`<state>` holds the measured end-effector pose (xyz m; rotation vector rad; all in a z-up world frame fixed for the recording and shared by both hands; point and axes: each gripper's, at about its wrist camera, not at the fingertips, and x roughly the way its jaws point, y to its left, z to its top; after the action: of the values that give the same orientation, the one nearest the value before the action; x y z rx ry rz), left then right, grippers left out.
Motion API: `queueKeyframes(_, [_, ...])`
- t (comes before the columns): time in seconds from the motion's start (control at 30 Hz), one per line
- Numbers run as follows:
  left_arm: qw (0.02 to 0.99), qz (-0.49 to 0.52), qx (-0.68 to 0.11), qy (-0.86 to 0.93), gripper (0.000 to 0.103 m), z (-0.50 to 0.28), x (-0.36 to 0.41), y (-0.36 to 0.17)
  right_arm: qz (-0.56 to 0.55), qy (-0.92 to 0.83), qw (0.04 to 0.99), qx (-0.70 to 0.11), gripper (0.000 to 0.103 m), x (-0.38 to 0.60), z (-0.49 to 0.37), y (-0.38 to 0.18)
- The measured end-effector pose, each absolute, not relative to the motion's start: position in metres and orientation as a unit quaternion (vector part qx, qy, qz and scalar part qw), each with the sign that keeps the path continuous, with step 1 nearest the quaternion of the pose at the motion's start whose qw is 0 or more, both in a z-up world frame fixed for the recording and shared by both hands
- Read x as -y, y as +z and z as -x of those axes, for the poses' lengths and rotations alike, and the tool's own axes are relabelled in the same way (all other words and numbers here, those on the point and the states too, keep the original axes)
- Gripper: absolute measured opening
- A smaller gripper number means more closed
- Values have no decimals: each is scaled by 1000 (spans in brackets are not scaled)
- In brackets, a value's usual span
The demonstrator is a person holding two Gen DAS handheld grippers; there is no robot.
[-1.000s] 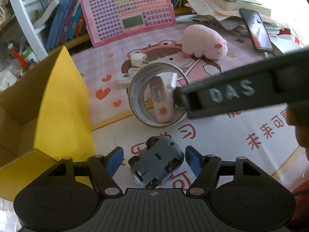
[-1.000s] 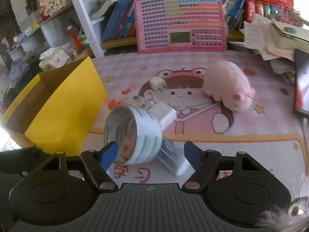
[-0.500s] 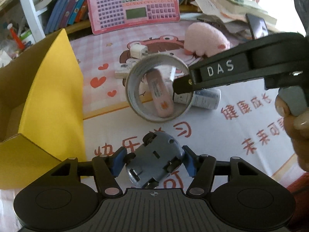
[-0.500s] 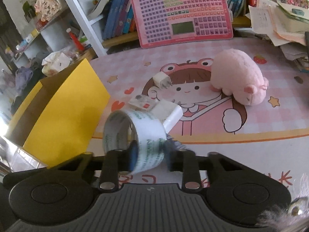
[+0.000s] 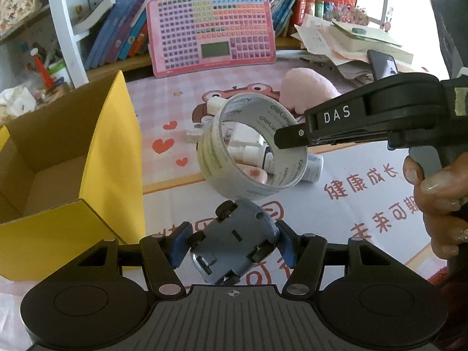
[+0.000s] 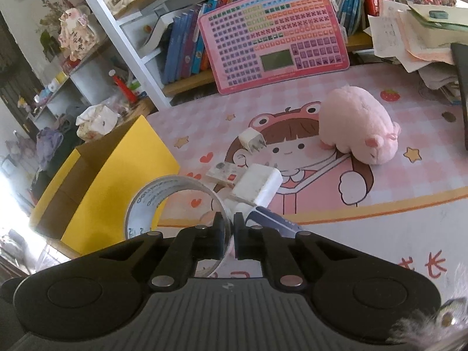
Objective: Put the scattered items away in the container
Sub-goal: 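Grasp the clear tape roll with the right gripper while the left gripper holds the car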
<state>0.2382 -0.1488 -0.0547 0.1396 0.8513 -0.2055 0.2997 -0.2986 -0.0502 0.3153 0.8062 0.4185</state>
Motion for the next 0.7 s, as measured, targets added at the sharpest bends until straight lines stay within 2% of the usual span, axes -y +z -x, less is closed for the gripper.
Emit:
queueKeyframes(0.37, [900,-73,-413,-117,60,-215,139,-56,-155,176,888,-395,6,299,-272,-50])
queueKeyframes(0.7, [904,-54,-397,-150,60,-185,97,-48,-147,130,899,-391,6,275,-232,-41])
